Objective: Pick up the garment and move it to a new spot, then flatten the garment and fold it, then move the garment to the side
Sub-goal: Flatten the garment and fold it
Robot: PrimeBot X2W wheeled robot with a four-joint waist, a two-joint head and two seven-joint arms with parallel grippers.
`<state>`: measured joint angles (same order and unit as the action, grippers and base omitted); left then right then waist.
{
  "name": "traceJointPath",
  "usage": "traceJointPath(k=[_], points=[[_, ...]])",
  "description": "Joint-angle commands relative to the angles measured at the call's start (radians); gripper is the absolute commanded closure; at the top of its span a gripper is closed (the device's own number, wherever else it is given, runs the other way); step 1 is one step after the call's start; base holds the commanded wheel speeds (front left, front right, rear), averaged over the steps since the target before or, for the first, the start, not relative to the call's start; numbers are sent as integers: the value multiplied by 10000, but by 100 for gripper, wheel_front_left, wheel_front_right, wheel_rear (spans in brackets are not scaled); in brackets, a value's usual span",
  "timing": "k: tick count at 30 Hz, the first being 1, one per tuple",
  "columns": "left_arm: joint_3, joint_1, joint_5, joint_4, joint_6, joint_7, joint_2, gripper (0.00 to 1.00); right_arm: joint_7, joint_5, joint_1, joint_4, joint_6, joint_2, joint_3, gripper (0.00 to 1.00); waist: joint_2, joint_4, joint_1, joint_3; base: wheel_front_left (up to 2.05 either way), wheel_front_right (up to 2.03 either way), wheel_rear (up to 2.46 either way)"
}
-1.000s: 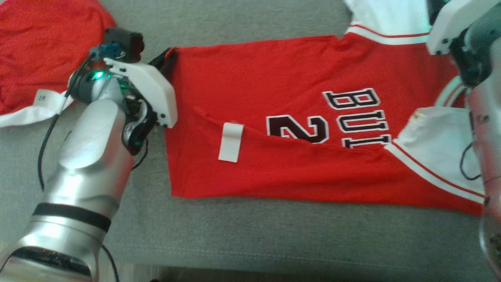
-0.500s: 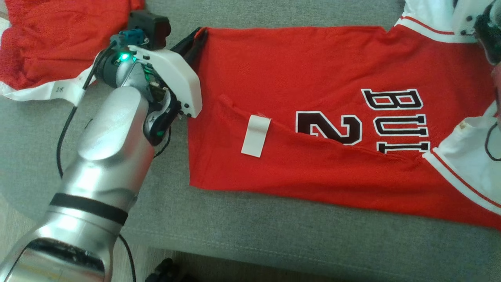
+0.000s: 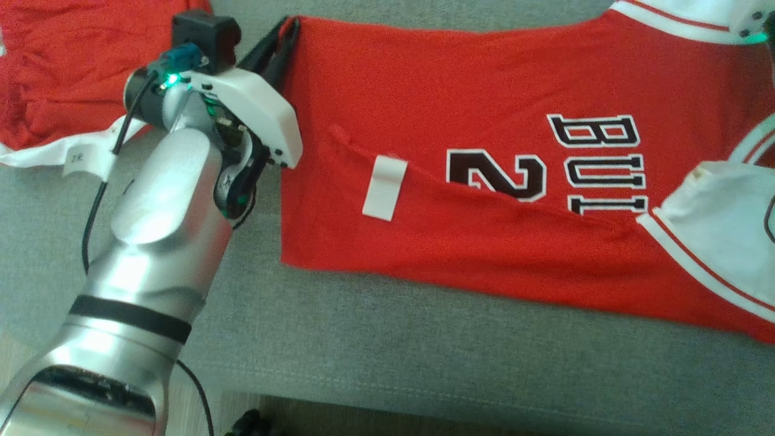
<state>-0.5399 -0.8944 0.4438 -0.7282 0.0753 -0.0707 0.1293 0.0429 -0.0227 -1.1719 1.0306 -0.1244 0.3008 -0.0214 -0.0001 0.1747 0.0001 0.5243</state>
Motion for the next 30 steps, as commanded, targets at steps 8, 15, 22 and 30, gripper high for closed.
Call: traceJointPath(k=[8, 15, 22, 30], points=[[540, -678, -233, 217, -573, -1187, 569, 100, -1593, 262, -420, -24, -63, -417, 887, 100, 1, -529, -1, -465, 0, 0, 0], [631, 58, -44, -453, -685, -1497, 657, 100, -2422, -323, 328, 174, -63, -1017, 689, 100, 1, -1145, -1, -1101, 0, 0, 0], [897, 1133, 347, -842, -795, -1748, 612, 100, -2760, -1842, 1932, -443, -63, -1173, -38, 100, 1, -1676, -1, -1816, 0, 0, 0], [885, 2149, 428, -1095, -931, -1846, 539, 100, -2453, -3484, 4014, -1956, -63, -1229, -870, 100, 1, -2050, -1, -2300, 0, 0, 0]])
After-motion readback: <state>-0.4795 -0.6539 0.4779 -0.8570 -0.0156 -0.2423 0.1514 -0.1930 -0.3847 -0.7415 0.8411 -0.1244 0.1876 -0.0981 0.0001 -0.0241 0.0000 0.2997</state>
